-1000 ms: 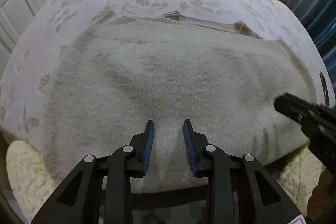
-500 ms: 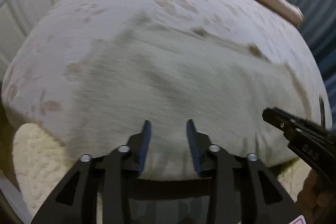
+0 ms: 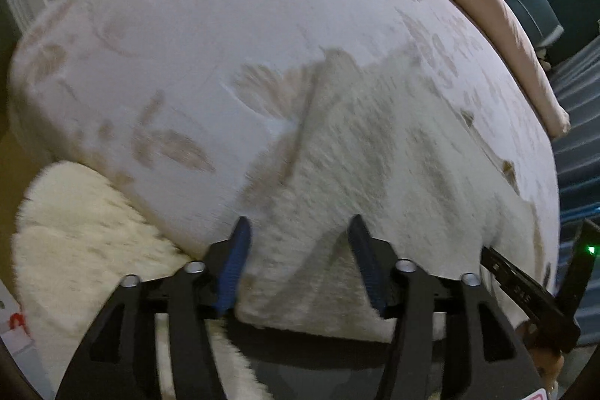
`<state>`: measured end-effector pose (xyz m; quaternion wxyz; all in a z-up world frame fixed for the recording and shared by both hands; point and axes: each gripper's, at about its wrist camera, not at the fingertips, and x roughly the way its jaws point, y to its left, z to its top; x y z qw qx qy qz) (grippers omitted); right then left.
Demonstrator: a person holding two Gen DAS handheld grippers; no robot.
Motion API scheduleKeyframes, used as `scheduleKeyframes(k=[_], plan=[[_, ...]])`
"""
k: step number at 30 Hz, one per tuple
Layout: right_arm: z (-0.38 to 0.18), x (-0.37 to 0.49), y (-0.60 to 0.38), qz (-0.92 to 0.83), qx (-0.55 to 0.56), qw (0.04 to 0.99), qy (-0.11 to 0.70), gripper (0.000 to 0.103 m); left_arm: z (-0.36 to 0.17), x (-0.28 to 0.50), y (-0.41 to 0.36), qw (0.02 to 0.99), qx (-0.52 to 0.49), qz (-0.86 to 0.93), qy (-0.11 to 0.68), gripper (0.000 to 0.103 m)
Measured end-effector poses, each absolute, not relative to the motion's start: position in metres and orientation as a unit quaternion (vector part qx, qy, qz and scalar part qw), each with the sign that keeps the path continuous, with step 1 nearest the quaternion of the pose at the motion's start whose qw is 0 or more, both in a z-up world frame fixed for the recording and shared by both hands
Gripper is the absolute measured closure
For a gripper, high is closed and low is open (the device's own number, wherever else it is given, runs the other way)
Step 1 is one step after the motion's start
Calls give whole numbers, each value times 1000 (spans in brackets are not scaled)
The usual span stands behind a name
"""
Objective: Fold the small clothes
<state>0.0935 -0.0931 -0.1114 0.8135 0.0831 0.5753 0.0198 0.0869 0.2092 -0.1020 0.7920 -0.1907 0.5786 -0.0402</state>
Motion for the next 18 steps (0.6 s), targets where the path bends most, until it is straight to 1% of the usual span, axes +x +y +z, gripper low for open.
scheduleKeyframes(k=[1,3,4,6,8,9,10,11,12,13,18], plan=[[-112,94,-92,20,80,814,576,79,-107,88,205,793,-187,-41,579,39],[-114,95,-92,20,78,814,576,79,-116,90,201,792,-181,-36,582,38],[-114,94,-90,18,78,814,576,79,-120,91,201,792,-187,-35,581,36],[-114,94,-89,18,76,814,576,79,-122,90,203,792,-207,-33,573,35],[-114,94,-88,18,76,815,575,79,-120,92,204,791,-215,-38,571,37],[-114,94,-88,19,75,816,573,78,-118,92,204,791,-221,-48,569,52],[-114,93,-88,19,75,817,572,78,-117,93,204,788,-230,-58,568,60],[-114,93,-88,20,74,818,570,78,-114,94,204,785,-237,-66,568,70],[-114,93,-88,20,74,819,568,78,-109,93,204,786,-242,-72,565,86],[-114,92,-89,21,74,820,567,78,-105,93,204,786,-243,-77,563,89],[-111,88,-86,27,65,825,560,77,-58,83,175,807,-226,-132,530,92]])
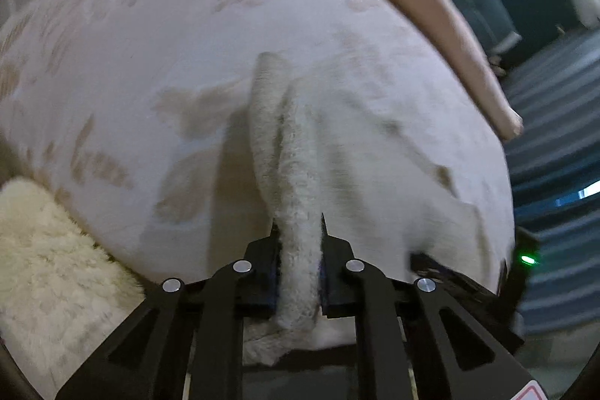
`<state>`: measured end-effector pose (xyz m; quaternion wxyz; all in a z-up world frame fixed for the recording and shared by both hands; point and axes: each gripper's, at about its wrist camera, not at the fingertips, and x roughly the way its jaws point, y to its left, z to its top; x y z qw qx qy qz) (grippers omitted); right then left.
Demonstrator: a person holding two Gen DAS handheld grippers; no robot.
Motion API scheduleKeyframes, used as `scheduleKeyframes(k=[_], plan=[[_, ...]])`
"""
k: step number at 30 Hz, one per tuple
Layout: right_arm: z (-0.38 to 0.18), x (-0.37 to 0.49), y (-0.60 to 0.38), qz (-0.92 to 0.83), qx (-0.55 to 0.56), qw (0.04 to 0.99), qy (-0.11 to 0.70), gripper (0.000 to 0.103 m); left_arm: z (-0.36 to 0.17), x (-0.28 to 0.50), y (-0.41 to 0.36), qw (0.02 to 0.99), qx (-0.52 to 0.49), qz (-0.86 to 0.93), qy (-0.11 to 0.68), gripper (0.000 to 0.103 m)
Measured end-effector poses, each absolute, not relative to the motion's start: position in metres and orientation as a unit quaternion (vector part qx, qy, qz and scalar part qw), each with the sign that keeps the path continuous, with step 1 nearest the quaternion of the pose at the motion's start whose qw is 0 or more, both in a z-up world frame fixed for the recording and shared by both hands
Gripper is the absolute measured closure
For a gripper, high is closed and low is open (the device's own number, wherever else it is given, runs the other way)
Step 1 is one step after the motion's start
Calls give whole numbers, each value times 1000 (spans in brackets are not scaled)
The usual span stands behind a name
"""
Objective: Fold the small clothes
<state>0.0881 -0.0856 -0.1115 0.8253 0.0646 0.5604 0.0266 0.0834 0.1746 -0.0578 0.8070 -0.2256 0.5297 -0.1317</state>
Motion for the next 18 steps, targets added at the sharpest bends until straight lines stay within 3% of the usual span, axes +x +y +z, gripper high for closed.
scheduleKeyframes(k=[3,5,6,7,13,18], plan=[[-106,85,-90,27,80,825,558,76,-24,76,136,821,-191,-175,508,92],[-97,79,-100,31,120,826,549,68,-7,72,113,828,-169,-197,497,92],[-91,73,-109,33,144,829,539,57,3,69,96,830,-157,-214,491,92],[-87,67,-117,30,157,833,530,55,10,67,83,830,-148,-228,488,92],[-73,-1,-208,-21,234,840,488,55,28,57,-10,816,-79,-309,482,92],[-77,-59,-276,-93,282,830,471,53,-1,47,-102,791,-2,-356,497,92]])
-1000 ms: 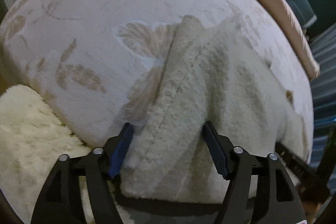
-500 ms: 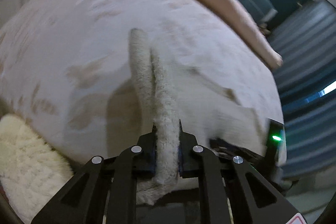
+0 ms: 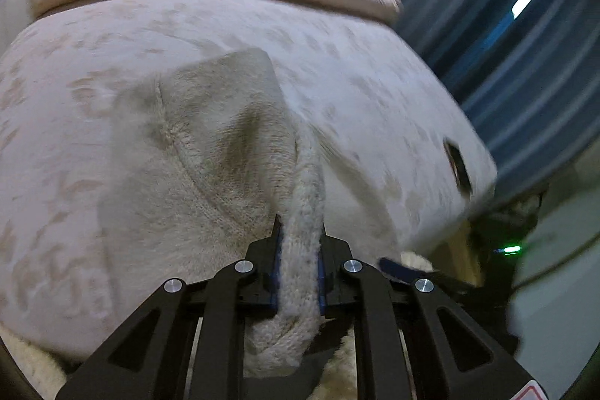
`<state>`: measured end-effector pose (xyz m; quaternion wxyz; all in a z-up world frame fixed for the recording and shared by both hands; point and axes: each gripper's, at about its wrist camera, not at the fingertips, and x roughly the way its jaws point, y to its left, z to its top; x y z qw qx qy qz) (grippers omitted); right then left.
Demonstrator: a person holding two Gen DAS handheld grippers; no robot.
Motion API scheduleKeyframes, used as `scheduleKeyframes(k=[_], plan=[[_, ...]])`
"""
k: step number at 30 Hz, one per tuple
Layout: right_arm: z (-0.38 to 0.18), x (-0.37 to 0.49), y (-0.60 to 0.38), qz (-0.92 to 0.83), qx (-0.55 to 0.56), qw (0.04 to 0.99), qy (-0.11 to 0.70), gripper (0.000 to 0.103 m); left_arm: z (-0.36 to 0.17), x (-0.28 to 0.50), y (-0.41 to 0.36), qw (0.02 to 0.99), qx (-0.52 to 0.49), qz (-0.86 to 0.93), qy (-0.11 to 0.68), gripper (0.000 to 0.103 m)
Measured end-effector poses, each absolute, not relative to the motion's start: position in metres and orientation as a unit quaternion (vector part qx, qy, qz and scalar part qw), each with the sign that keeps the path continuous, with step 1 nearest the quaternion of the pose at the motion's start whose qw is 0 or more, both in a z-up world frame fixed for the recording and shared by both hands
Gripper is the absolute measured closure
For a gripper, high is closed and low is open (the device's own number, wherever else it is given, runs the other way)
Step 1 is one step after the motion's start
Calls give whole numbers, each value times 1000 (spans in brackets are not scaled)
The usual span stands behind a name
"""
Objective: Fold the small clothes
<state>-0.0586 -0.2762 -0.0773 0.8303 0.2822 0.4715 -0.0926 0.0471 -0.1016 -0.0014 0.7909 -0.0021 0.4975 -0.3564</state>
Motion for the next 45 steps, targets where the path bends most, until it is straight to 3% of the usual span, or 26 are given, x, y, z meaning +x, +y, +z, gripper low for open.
scheduleKeyframes(k=[5,8,10,11,12,18,25,37,41,44,45], plan=[[-78,-90,-304,-125,306,824,460,53,-72,37,-163,760,78,-342,547,89],[-70,-93,-305,-123,311,829,449,50,-65,31,-160,781,77,-331,524,81],[-67,-92,-304,-116,311,833,442,41,-47,26,-147,791,67,-336,507,61],[-62,-87,-302,-103,314,836,438,39,-35,24,-134,802,60,-329,495,40],[-59,-84,-301,-89,317,838,435,35,-26,20,-125,814,53,-320,482,33],[-59,-42,-281,-18,360,823,440,23,-17,18,-57,842,77,-234,479,32],[-83,-11,-244,-14,343,798,496,23,-34,19,0,840,57,-162,514,32],[-88,25,-199,-27,263,800,539,23,-39,15,18,843,63,-128,518,32],[-80,32,-192,-15,241,809,535,37,-42,14,20,843,64,-116,522,32],[-73,32,-194,-2,238,818,524,65,-44,14,20,841,63,-110,527,32],[-68,32,-195,1,232,823,519,81,-44,14,21,841,64,-108,527,32]])
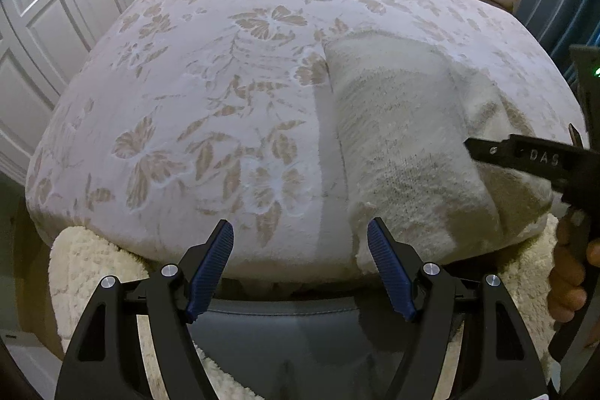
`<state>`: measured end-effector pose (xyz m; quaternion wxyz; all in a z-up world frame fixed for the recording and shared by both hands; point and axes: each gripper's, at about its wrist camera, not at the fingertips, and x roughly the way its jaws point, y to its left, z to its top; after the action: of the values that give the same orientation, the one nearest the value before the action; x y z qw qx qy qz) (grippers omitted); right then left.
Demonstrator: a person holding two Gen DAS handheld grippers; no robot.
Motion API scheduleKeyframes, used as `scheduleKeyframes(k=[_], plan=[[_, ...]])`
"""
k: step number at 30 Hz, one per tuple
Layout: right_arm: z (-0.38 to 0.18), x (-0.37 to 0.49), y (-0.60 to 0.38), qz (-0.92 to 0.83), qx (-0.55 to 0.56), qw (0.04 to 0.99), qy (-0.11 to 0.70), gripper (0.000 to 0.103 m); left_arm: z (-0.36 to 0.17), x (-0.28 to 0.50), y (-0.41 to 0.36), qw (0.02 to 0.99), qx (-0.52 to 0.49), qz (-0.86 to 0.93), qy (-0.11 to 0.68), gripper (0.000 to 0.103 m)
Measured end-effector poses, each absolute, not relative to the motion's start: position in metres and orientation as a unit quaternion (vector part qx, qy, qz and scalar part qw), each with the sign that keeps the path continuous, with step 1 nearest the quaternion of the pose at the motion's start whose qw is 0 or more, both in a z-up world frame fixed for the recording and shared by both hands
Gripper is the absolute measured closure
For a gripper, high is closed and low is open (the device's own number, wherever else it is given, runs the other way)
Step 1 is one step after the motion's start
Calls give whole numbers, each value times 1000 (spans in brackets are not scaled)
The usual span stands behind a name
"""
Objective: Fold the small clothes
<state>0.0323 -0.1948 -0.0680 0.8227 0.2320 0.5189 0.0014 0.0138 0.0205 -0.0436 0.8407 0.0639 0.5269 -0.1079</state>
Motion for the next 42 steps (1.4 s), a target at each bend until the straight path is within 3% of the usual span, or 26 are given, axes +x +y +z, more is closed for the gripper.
scheduleKeyframes(k=[4,9,12,15,18,20,26,31,33,37,42], plan=[[-29,35,-186,40,212,850,481,85,-41,14,19,845,63,-98,522,32],[76,6,-198,142,234,897,346,87,-24,13,19,857,46,-100,503,32],[95,-27,-228,149,251,909,299,87,-12,13,17,867,42,-104,486,32],[56,-44,-263,68,233,911,333,86,-15,15,11,865,53,-106,487,31],[-51,-37,-310,-33,280,846,452,86,-25,17,0,852,51,-127,505,31],[-83,-40,-320,-54,306,822,477,86,-31,13,-15,834,57,-167,522,31],[-55,-28,-315,-12,339,829,444,86,-55,-7,-66,794,111,-245,546,31],[9,-37,-316,61,358,865,347,86,-67,-4,-84,801,134,-228,537,29],[-3,-35,-321,35,348,866,357,86,-71,0,-86,799,132,-223,542,29],[-102,-24,-331,-60,320,808,491,86,-85,4,-88,786,145,-212,562,27],[-93,-37,-333,-61,336,817,464,78,-85,1,-84,787,145,-204,564,27]])
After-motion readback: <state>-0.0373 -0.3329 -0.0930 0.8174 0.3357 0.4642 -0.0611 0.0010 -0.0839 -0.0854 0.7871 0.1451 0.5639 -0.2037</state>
